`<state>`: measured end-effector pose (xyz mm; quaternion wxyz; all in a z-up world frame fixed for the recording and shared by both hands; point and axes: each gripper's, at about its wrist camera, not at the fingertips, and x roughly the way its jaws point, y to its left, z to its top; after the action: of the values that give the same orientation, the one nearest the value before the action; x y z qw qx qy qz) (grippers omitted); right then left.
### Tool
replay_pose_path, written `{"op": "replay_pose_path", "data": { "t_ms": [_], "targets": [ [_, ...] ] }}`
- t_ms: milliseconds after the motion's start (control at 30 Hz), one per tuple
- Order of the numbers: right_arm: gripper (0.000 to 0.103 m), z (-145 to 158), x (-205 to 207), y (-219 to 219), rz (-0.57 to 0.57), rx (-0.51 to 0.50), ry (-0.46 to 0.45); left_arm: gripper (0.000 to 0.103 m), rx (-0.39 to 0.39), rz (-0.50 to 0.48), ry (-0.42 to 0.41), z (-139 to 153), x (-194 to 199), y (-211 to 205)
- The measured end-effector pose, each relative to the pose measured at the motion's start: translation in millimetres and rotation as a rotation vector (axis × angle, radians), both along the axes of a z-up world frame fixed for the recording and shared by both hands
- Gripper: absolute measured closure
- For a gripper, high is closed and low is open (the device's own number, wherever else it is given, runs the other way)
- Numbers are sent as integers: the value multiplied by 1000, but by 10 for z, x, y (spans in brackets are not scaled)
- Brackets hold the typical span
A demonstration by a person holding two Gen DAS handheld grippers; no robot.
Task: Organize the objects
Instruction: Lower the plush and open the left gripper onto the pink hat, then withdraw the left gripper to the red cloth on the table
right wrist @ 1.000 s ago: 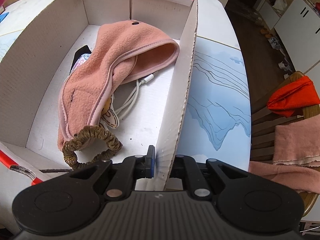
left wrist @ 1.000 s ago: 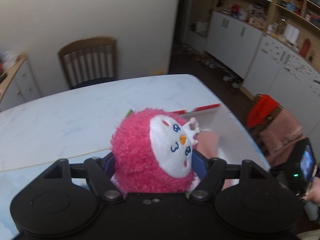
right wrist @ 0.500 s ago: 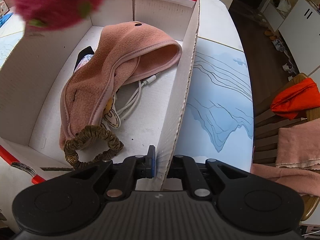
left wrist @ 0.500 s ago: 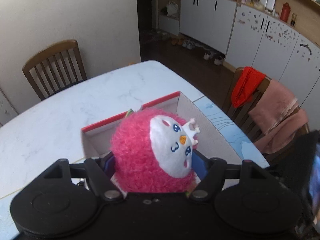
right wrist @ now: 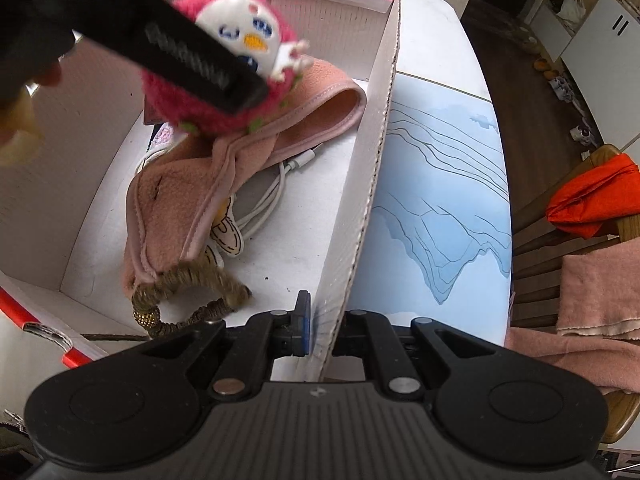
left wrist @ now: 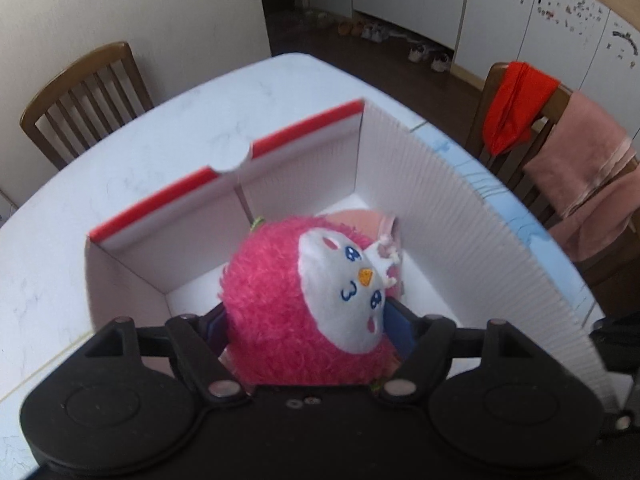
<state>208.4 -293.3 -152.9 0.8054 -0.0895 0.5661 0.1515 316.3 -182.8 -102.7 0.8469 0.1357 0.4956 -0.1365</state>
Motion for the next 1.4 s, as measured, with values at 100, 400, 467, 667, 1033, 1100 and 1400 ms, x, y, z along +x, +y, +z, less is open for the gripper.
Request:
{"op": "replay_pose_path", "data": {
  "t_ms": [100,400,467,667,1033,1100,1400],
  "targets": [
    [95,0,1,-1,0,1,0,25,-6,9,8,-27,6,27],
    [96,-24,13,3,-5,1,6,8,-34,-4,0,92,-109,95],
    [96,-27,14,1,-6,2,8,6,-62,-6,-3,152,-130,121],
    [96,-33,23,-10,-15,3,12,4,-114,-5,-24,383,-281,256],
    [96,70,138,1,-23,-5,-22,2,-148,87,-116,838,-558,853],
    [97,75,159,-14,-33,5,-20,1,-132,119,-131,875,-619,1026],
    [98,78,183,-119,-76,33,-17,1,-63,315,-144,850,-876,1917]
  ]
}}
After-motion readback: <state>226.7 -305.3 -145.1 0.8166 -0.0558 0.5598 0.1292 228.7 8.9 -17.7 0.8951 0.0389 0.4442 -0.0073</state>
